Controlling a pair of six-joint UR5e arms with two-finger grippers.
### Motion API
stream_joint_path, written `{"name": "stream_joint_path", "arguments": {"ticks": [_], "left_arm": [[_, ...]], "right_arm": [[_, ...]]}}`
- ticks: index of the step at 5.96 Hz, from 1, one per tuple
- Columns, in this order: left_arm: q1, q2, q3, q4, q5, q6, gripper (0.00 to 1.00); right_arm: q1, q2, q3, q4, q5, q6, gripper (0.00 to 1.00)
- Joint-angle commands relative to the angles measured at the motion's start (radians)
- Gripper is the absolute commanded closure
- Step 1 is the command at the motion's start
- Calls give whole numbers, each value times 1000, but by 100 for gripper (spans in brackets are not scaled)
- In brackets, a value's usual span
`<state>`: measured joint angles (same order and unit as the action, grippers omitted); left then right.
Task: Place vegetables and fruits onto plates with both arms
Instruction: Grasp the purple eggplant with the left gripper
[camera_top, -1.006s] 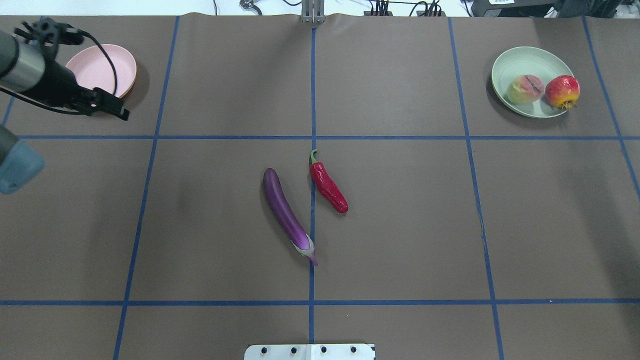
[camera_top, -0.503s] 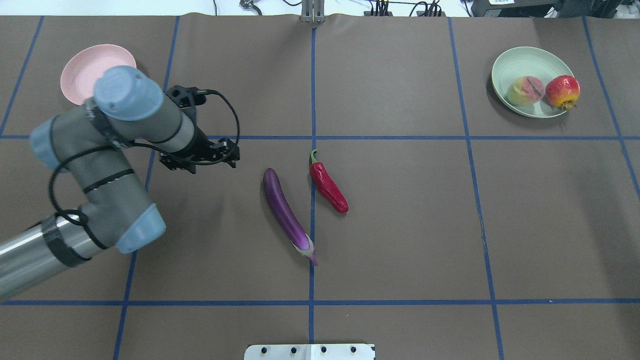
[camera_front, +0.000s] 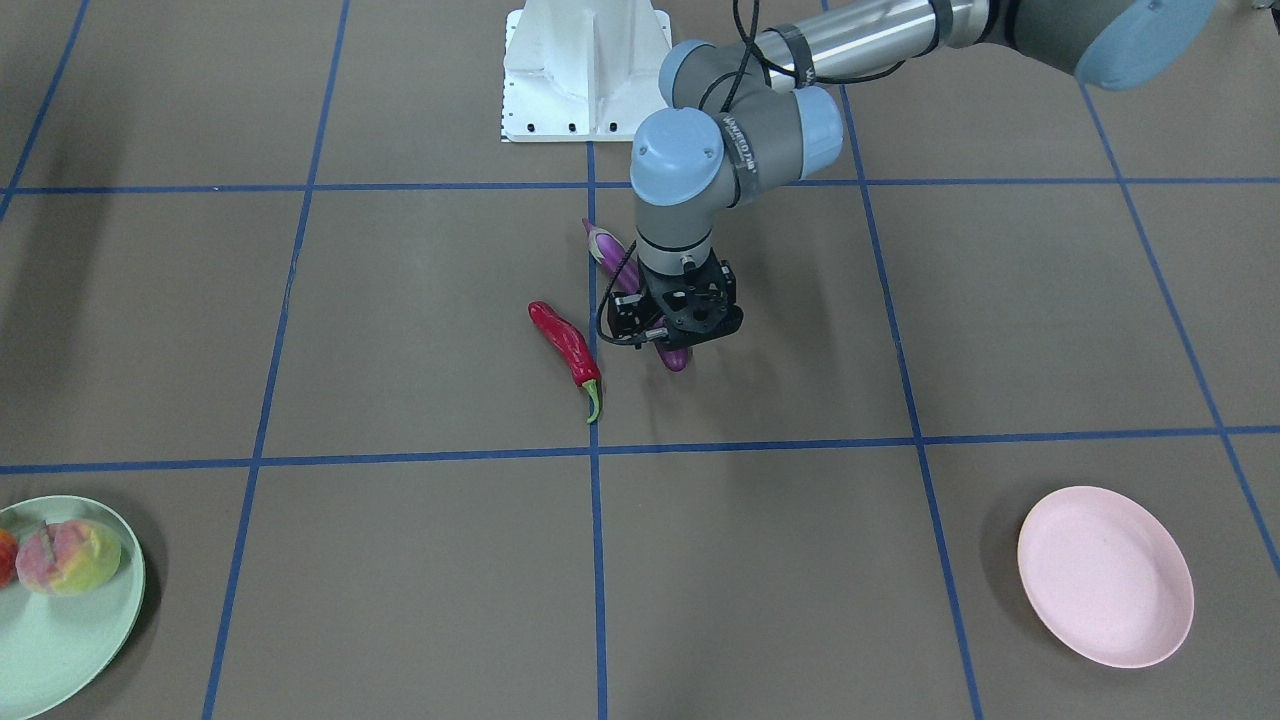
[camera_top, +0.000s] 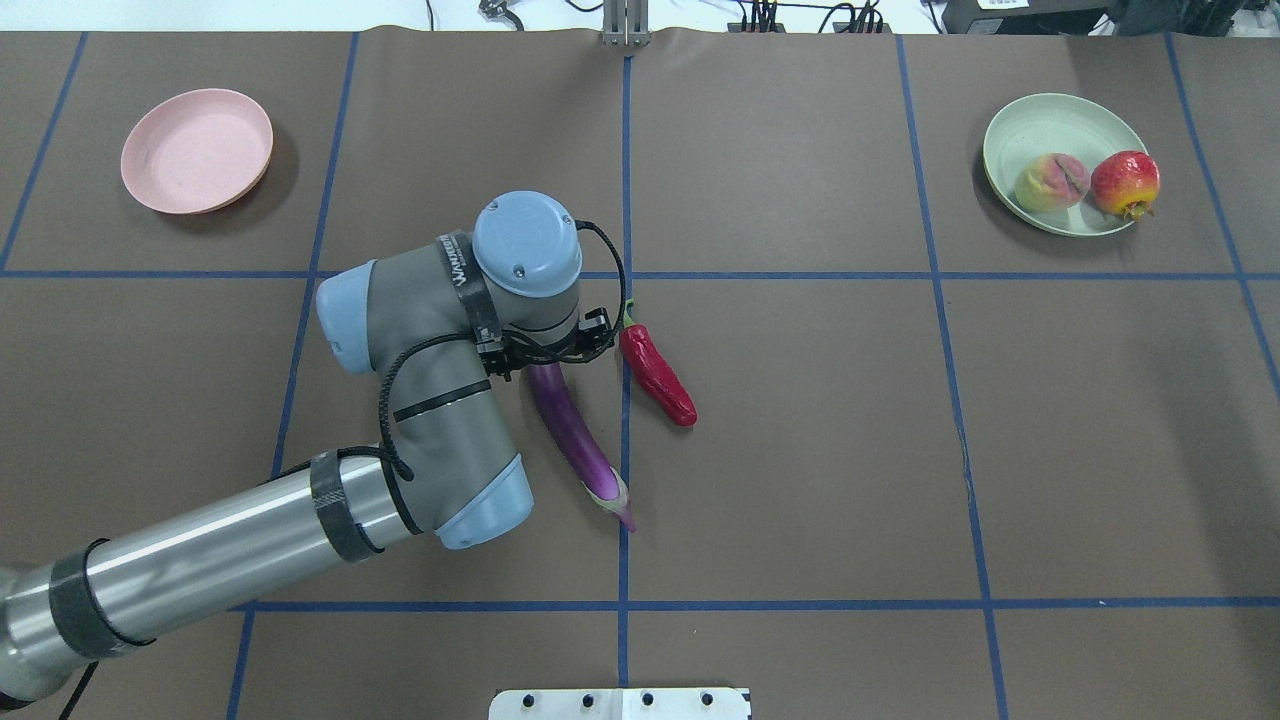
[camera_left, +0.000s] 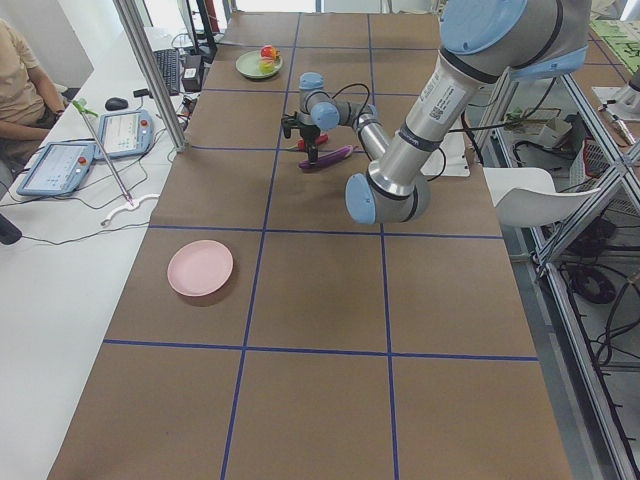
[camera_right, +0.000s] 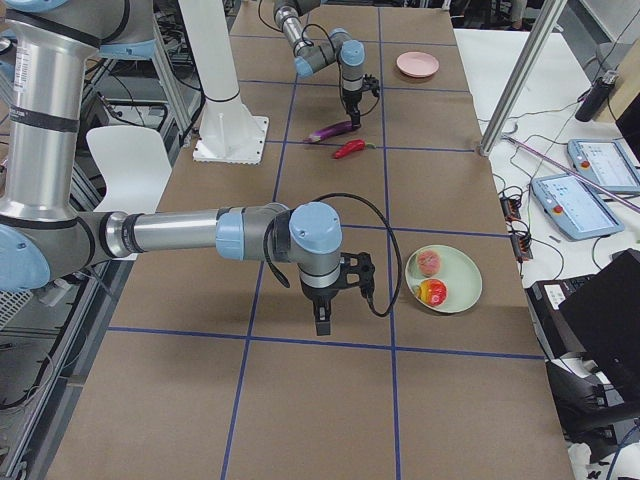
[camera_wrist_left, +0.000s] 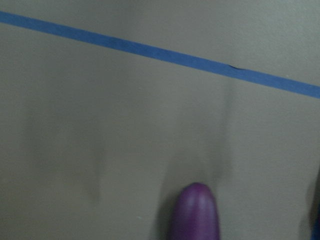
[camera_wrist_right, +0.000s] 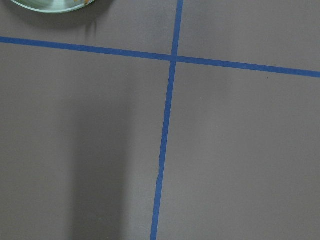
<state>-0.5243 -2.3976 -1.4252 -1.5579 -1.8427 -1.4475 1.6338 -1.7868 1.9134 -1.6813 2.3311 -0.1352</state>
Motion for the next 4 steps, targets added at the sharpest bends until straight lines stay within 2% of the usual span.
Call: {"name": "stream_joint_path", "arguments": {"ticks": [1, 2, 4], "left_arm": [[12, -26, 51, 15, 13, -11, 56], [7, -22, 54, 27, 14, 34, 100], [-69, -25, -7, 93, 14, 151, 100]], "right_arm": [[0, 3, 1, 0, 0, 0, 0], [0, 6, 1, 0, 2, 3, 0], [0, 7, 1, 2, 8, 11, 0]]}}
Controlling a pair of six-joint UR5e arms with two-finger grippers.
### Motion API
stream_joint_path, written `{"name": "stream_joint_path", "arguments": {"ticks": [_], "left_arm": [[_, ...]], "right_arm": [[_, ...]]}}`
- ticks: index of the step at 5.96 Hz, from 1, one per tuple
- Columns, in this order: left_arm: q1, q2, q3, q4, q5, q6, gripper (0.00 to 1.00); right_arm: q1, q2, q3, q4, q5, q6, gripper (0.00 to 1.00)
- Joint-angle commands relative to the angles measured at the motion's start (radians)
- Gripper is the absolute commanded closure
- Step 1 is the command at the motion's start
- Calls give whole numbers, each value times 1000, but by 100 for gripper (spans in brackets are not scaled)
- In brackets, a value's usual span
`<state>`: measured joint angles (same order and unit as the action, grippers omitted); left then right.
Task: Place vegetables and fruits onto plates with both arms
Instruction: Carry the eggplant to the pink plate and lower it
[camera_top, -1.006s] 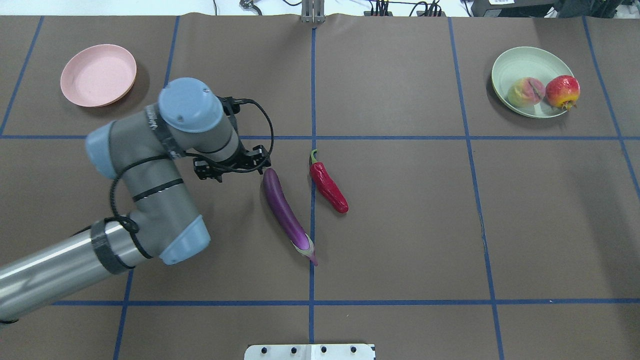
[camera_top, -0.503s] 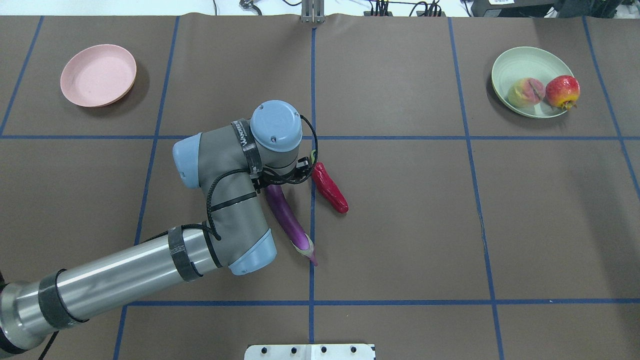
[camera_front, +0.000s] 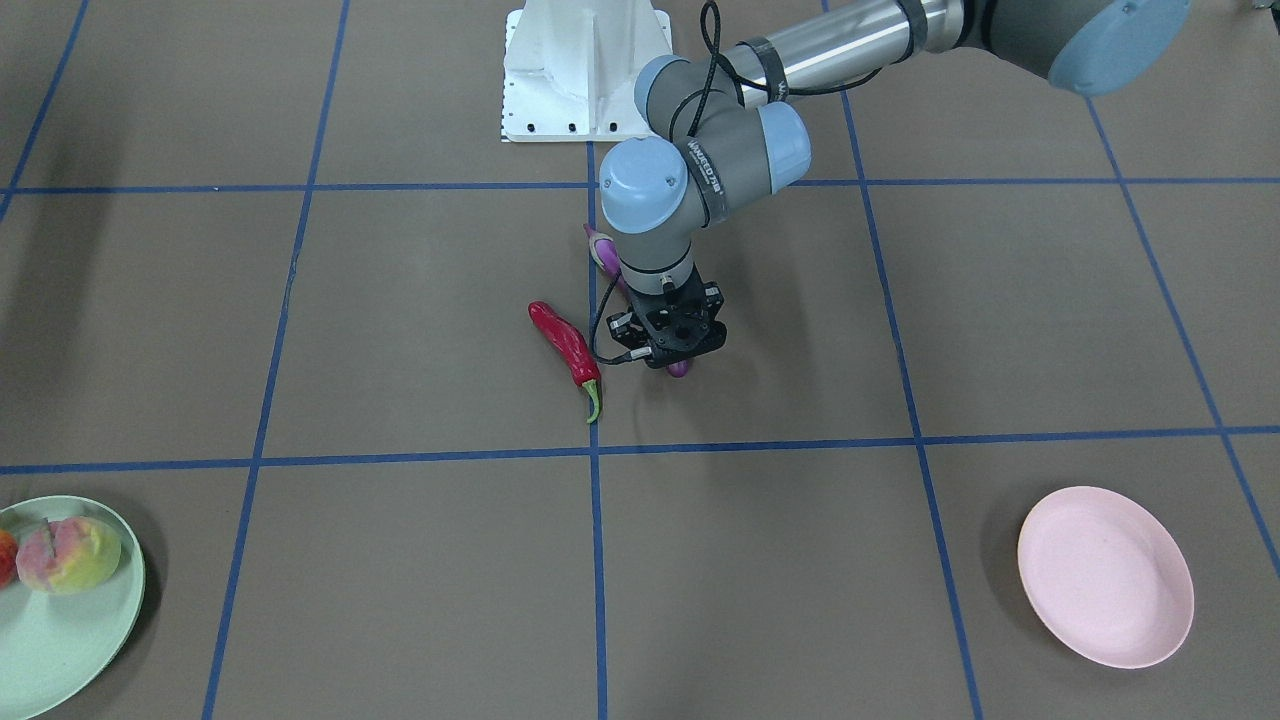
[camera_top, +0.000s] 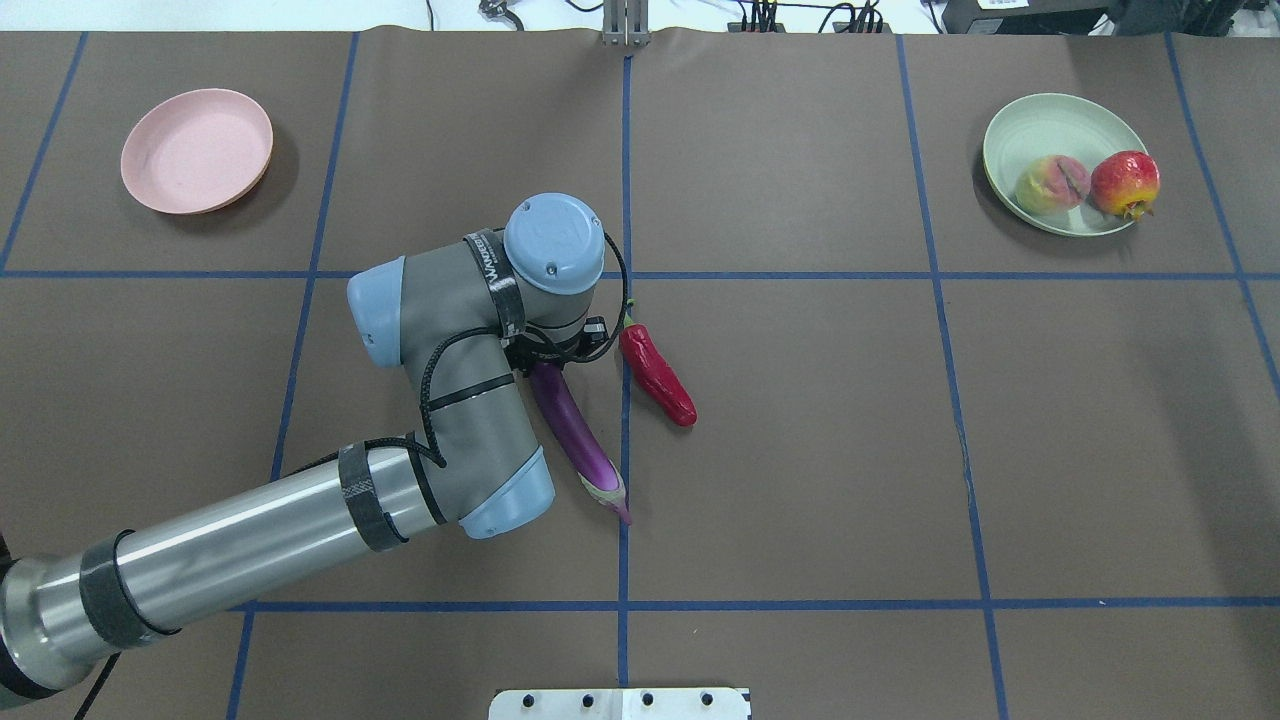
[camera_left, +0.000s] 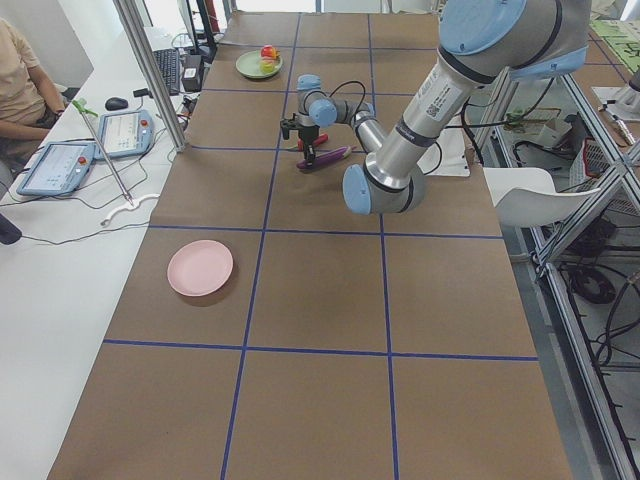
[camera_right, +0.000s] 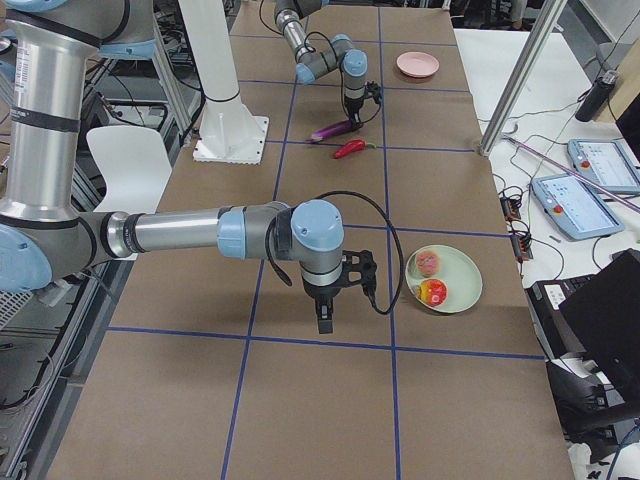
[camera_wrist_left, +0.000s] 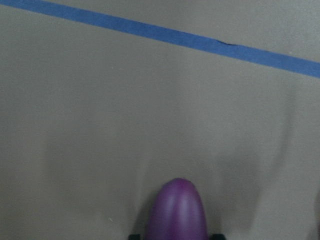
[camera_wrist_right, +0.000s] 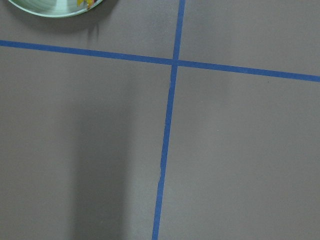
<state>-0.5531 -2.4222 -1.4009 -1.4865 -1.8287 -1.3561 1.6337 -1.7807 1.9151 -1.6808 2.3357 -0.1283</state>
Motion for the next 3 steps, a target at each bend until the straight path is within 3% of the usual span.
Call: {"name": "stream_joint_path", "arguments": {"ticks": [1, 3], "left_arm": [[-113, 3, -62, 15, 3, 180, 100], [-281, 81, -56, -9, -7, 670, 100]], "right_arm": [[0, 1, -2, 4, 5, 6, 0], [-2, 1, -8, 7, 4, 3, 0]]}}
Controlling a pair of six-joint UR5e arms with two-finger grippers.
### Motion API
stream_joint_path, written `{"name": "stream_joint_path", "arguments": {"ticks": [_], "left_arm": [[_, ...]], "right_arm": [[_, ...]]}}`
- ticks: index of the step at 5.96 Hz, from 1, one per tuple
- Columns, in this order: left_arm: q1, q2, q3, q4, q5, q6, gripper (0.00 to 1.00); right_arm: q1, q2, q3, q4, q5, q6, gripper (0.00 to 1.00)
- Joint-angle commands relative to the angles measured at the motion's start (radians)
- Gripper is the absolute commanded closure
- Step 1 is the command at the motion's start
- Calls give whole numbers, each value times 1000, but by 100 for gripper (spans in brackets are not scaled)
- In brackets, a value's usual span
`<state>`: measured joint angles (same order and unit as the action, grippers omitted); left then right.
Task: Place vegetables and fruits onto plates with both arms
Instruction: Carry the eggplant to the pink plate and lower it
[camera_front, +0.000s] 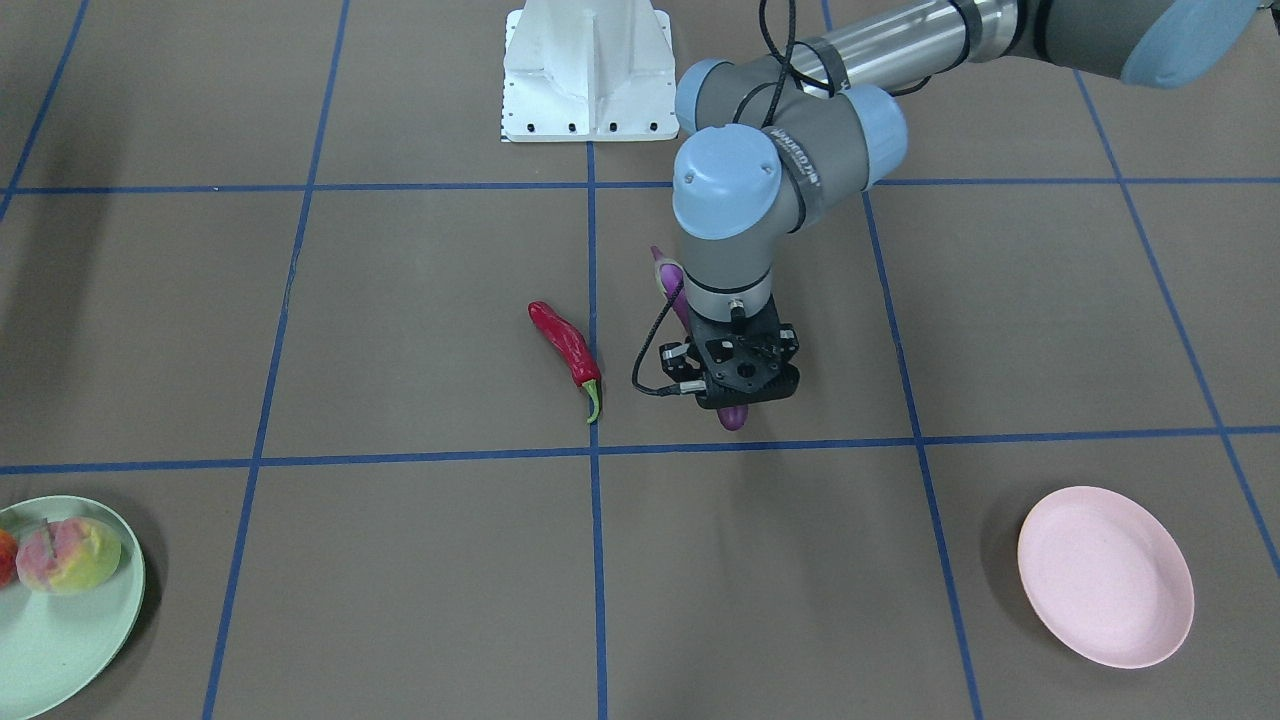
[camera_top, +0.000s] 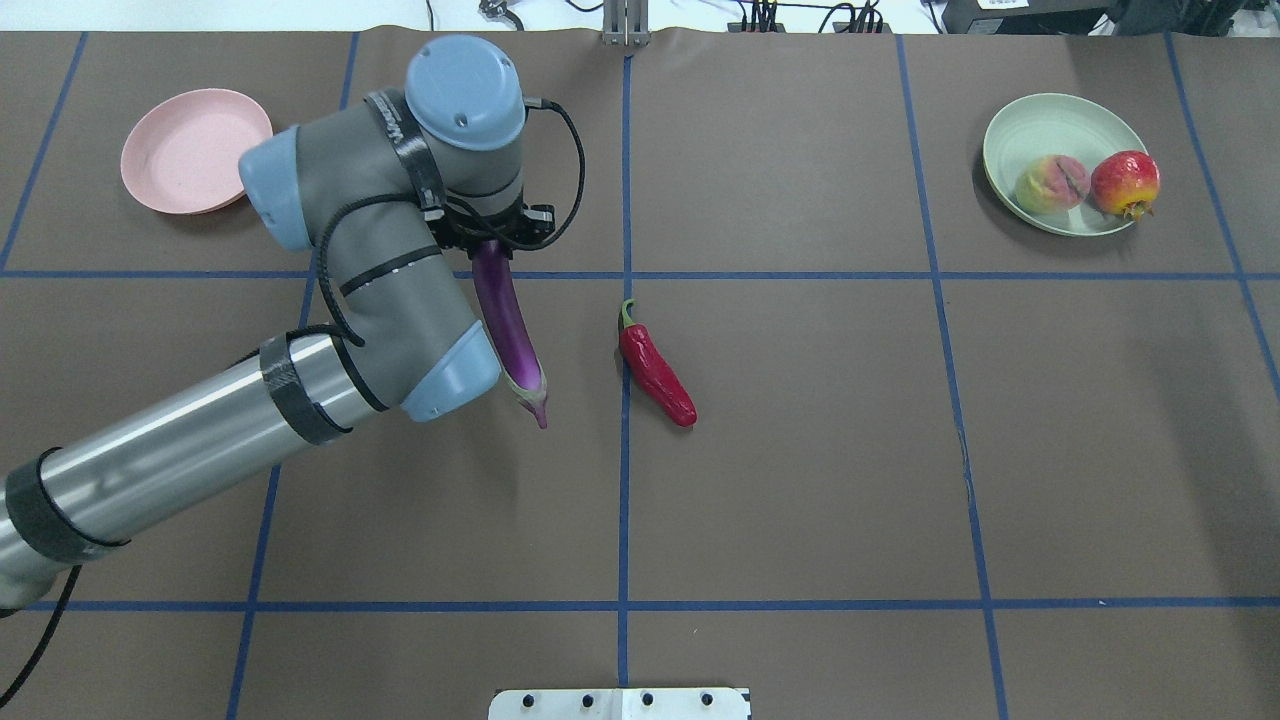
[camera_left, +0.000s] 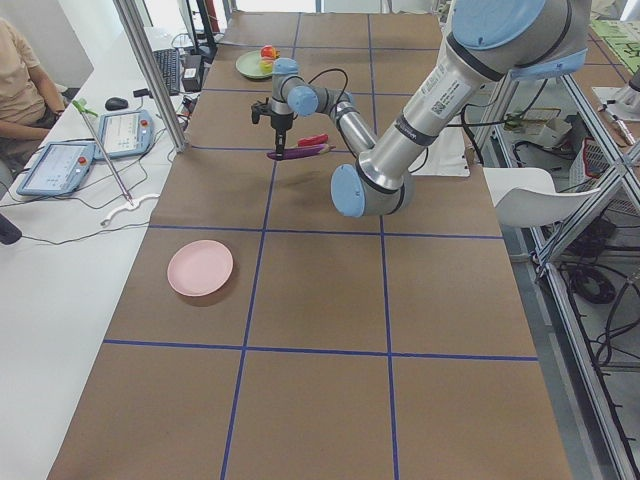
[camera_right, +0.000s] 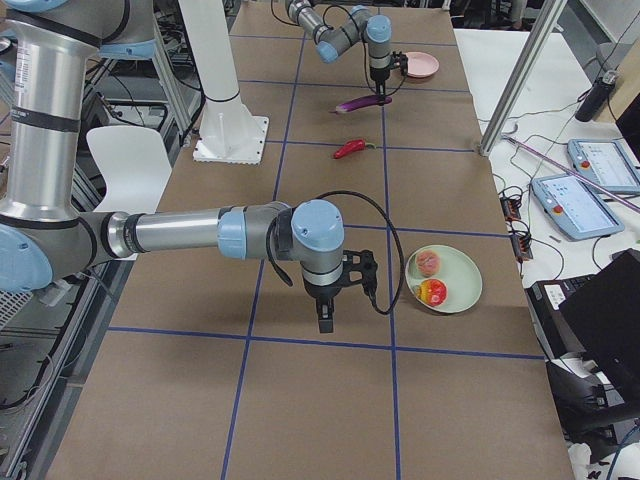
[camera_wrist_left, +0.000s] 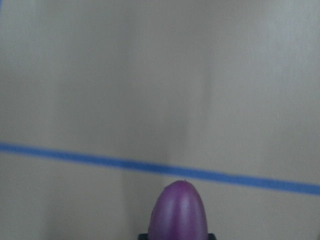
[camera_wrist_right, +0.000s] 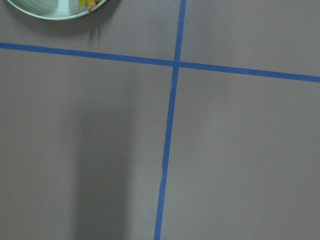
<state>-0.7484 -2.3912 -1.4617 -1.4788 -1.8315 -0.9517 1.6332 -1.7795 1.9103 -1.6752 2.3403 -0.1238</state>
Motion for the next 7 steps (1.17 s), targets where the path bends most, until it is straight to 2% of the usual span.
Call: {"name": "stream_joint_path", "arguments": {"ticks": [1, 2, 3, 4, 5, 6, 7], "left_arm": [[-209, 85, 70, -29, -11, 545, 100], [-317, 84, 254, -137, -94, 752, 100], [-374, 83, 464, -335, -121, 871, 100], [-374, 76, 607, -480, -95, 878, 100], [-361, 75, 627, -495, -24, 875, 91], [-333, 73, 626, -495, -8, 872, 40], [-322, 64, 621, -495, -6, 867, 2]], "right_arm": [[-1, 0, -5, 2, -2, -4, 0], [-1, -1, -5, 3, -2, -7, 0], [-1, -1, -5, 3, -1, -8, 0], [-1, 0, -7, 3, -1, -8, 0], [-1, 0, -5, 3, 1, -7, 0], [-1, 0, -4, 3, 2, -7, 0], [-1, 2, -1, 3, 4, -2, 0]]}}
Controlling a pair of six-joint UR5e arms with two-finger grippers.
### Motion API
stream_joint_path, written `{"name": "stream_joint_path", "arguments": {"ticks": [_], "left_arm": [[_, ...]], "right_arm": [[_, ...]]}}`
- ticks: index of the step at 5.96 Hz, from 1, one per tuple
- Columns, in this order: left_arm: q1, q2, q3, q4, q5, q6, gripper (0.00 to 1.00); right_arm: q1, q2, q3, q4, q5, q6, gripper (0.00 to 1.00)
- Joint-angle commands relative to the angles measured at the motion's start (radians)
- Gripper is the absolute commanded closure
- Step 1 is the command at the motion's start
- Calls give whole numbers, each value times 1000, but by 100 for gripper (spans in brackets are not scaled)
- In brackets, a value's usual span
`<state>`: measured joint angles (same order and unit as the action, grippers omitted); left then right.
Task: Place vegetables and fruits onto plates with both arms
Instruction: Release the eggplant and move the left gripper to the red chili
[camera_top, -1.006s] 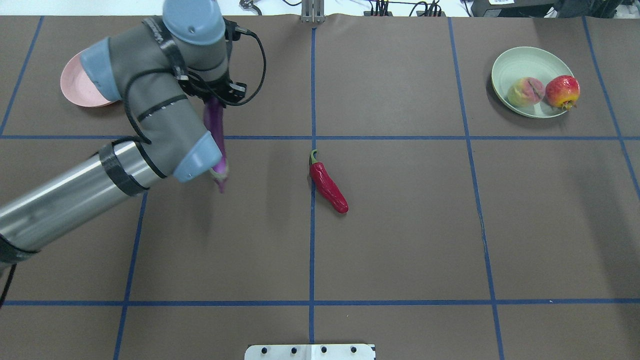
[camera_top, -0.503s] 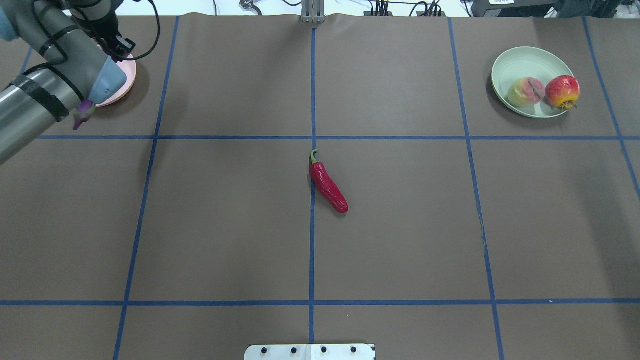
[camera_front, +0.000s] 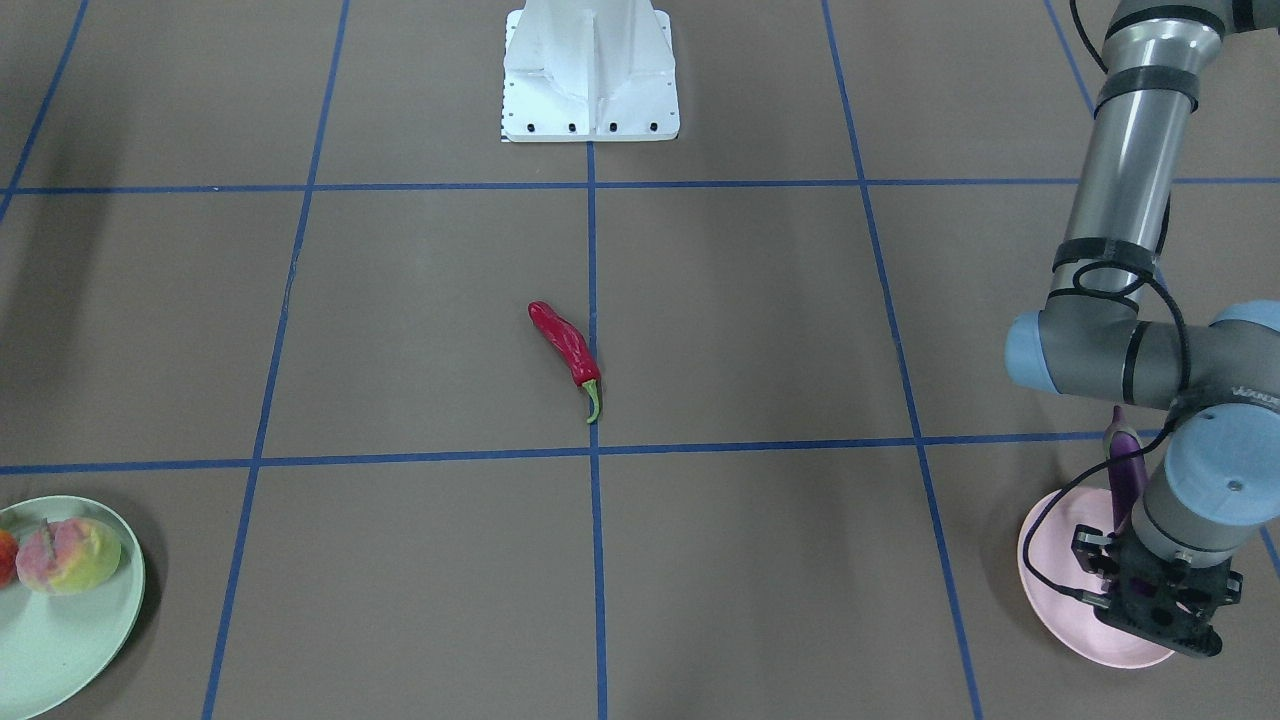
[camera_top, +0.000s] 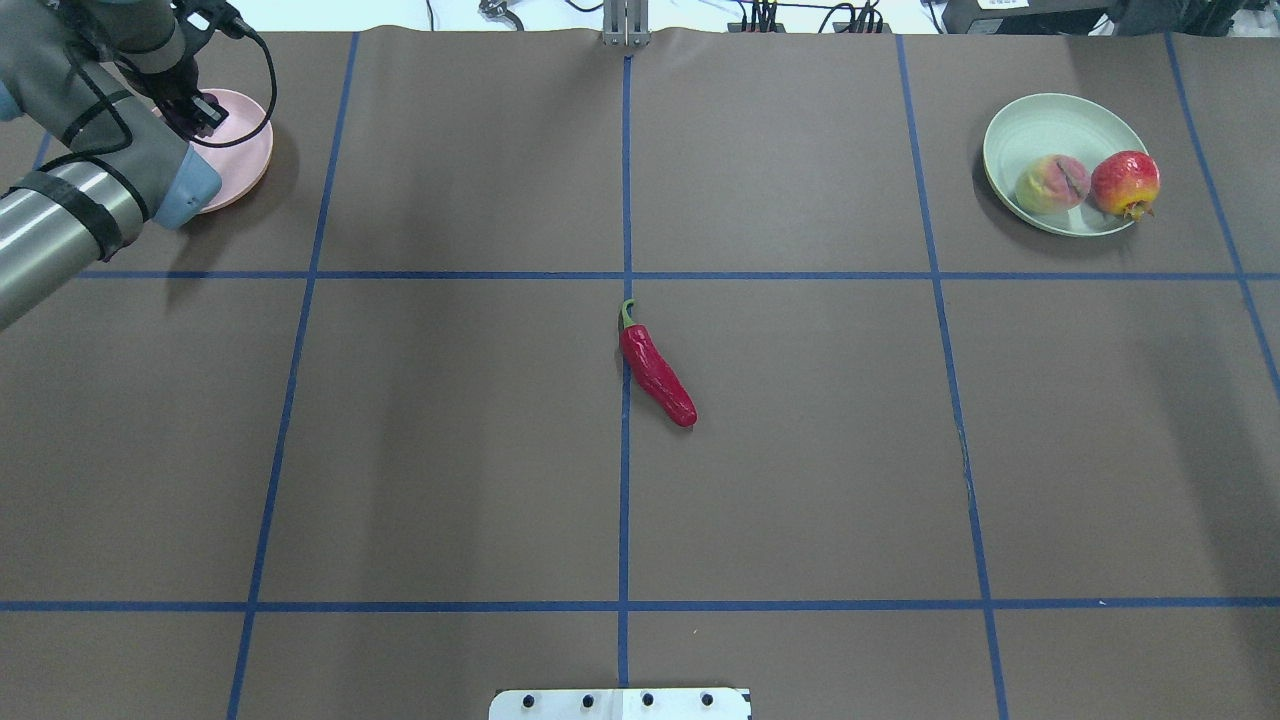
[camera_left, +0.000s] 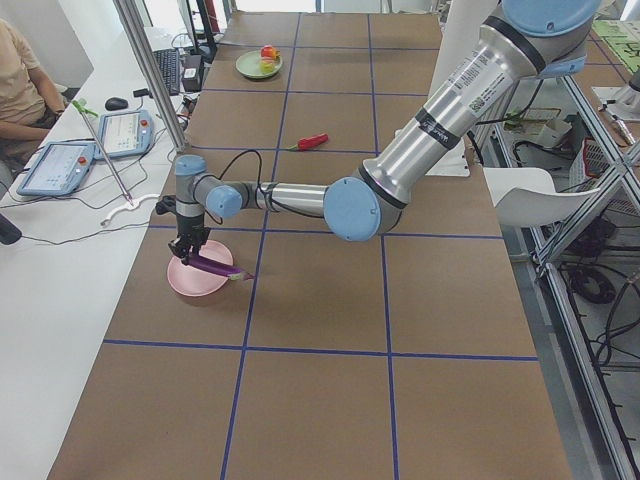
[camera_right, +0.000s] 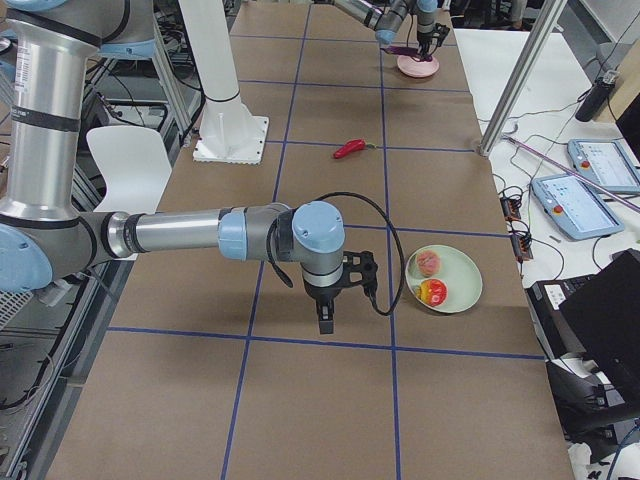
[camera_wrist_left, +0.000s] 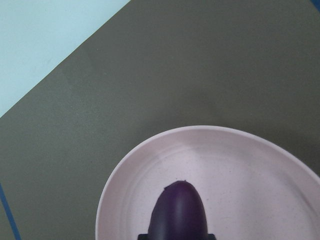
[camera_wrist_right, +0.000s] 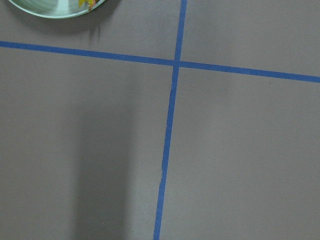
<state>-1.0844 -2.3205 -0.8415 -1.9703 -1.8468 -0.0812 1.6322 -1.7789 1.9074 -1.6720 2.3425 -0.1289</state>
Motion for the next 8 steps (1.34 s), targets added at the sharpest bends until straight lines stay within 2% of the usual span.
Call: {"name": "stream_joint_path", "arguments": {"ticks": [1, 2, 3, 4, 6, 7, 8], "left_arm": [[14, -13, -14, -4, 5, -78, 1], [12, -22, -80, 10, -21, -166, 1], [15, -23, -161, 78, -136, -271, 1], [46, -25, -276, 141, -161, -454, 1], [221, -43, -408, 151, -146, -906, 1], [282, -100, -415, 154, -144, -1110, 1], [382, -140, -418, 157, -105, -1363, 0]], "right_arm": [[0, 3, 2, 0, 1, 5, 0], [0, 3, 4, 0, 3, 5, 0], [0, 3, 2, 0, 3, 5, 0], [0, 3, 2, 0, 3, 5, 0], [0, 3, 2, 0, 3, 6, 0], [0, 3, 1, 0, 1, 5, 0], [0, 3, 1, 0, 1, 6, 0]]}}
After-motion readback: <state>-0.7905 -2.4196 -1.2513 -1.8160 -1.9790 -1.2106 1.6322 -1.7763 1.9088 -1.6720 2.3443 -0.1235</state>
